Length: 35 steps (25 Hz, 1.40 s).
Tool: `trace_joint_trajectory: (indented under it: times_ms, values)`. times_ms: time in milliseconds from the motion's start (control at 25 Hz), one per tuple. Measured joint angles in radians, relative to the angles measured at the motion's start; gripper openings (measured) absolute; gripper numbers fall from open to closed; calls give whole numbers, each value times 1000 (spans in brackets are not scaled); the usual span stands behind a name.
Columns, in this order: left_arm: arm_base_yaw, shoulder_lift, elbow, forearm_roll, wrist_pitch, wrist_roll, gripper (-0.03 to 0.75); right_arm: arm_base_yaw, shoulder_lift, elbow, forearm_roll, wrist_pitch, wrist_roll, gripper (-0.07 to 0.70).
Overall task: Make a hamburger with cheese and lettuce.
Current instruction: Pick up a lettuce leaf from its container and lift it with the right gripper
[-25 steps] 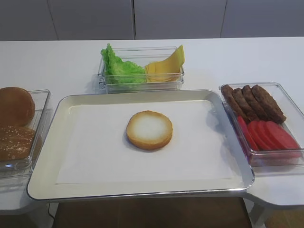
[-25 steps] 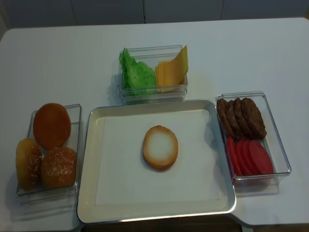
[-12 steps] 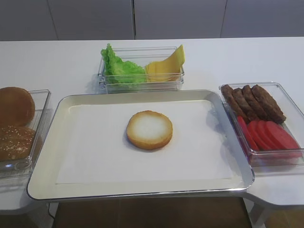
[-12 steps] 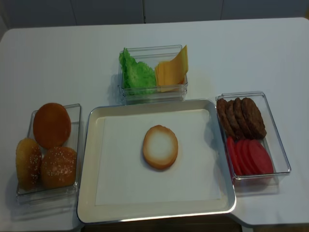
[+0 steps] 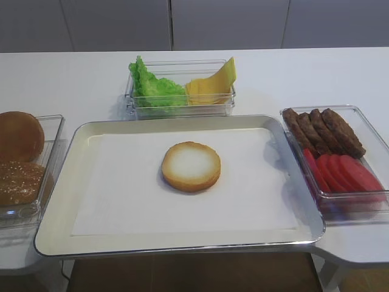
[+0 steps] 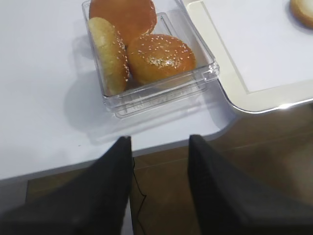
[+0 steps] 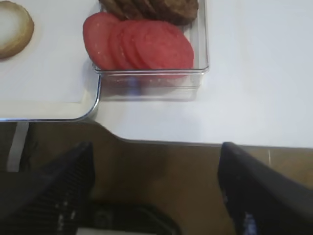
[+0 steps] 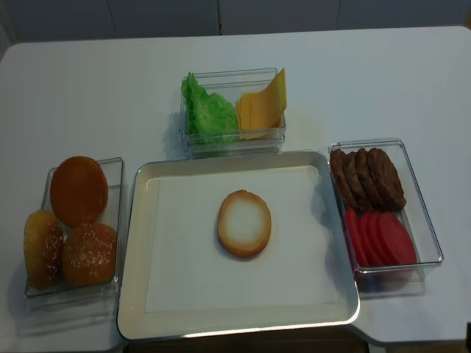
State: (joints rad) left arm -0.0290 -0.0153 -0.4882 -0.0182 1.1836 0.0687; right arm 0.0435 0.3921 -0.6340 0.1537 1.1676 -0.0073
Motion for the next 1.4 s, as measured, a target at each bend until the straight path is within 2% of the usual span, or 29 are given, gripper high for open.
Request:
trace_joint_trajectory:
  times_ms: [240,360,520,720,800,1000,1120,1280,1400]
  values:
    - [0,0,0,0,0,0,288,0,358,-159,17,38,58,563]
    - [0,0,0,0,0,0,288,0,522,-279,23,65,61,546]
    - [0,0,0,0,0,0,288,0,687,-463,34,76,70,533]
    - [0,0,0,0,0,0,288,2,849,-622,89,76,77,531]
    - [0,0,0,0,0,0,288,32,912,-672,100,77,81,530]
    - [0,0,0,0,0,0,288,221,1079,-828,58,80,137,530]
    - [0,0,0,0,0,0,288,302,1202,-952,46,80,161,530]
    - [0,0,0,0,0,0,288,367,1359,-1138,43,80,178,529]
    - [0,0,0,0,0,0,288,384,1459,-1271,63,80,179,529]
